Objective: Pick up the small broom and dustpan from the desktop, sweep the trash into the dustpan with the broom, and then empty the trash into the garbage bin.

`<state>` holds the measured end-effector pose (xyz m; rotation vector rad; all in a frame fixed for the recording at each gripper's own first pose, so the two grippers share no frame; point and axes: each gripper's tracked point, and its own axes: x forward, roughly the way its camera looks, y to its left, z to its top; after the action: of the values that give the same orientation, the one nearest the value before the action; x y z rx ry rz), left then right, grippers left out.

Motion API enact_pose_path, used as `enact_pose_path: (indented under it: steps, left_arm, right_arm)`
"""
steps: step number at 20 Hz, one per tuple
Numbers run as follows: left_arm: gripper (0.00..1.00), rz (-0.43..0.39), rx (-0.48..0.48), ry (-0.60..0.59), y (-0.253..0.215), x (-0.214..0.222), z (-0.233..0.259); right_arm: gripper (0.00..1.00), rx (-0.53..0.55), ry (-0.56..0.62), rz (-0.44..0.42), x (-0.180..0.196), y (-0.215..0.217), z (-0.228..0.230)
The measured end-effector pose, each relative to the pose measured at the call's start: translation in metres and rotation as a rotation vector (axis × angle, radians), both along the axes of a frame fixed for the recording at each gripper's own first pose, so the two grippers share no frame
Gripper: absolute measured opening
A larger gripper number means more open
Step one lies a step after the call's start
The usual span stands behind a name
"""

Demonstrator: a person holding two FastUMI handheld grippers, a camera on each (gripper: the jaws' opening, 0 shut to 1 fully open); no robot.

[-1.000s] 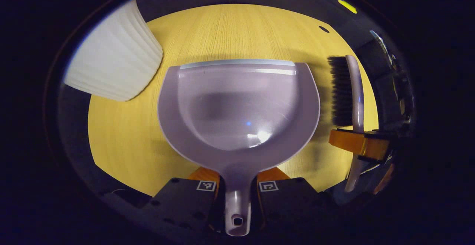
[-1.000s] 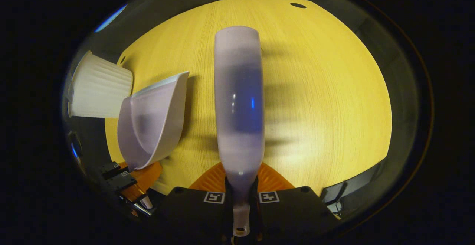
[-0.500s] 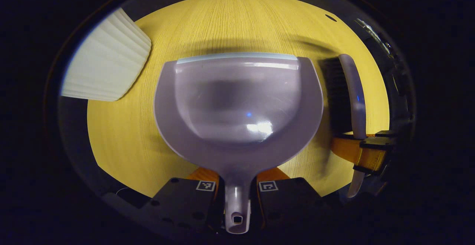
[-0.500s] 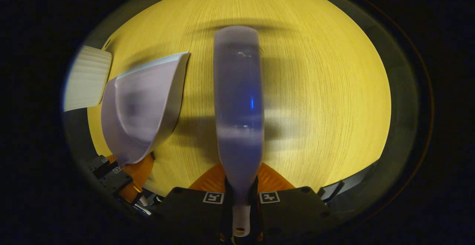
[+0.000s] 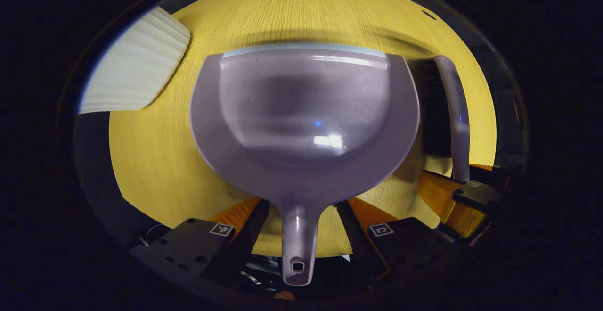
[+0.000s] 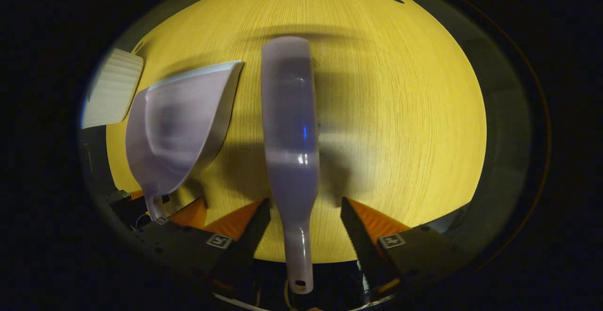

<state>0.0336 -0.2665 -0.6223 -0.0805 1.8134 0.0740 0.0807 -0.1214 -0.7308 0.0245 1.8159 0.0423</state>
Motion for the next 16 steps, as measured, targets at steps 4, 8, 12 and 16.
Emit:
enact_pose_path:
  steps: [4, 8, 12, 16]
  left_arm:
    - [0.87, -0.057, -0.026, -0.123, -0.011, 0.005, 0.033]
    - [0.87, -0.134, -0.061, -0.271, -0.018, 0.006, 0.063]
    - [0.87, -0.258, 0.007, -0.679, -0.007, 0.023, 0.127]
    - [0.86, -0.281, 0.147, -1.213, 0.007, 0.026, 0.224]
  right_arm:
    - [0.99, 0.009, -0.067, -0.022, 0.000, 0.001, 0.032]
    - [0.99, 0.058, -0.225, 0.002, 0.011, 0.005, 0.091]
    - [0.99, 0.125, -0.648, 0.006, 0.048, 0.004, 0.212]
    - [0.98, 0.065, -1.303, -0.079, 0.045, -0.022, 0.348]
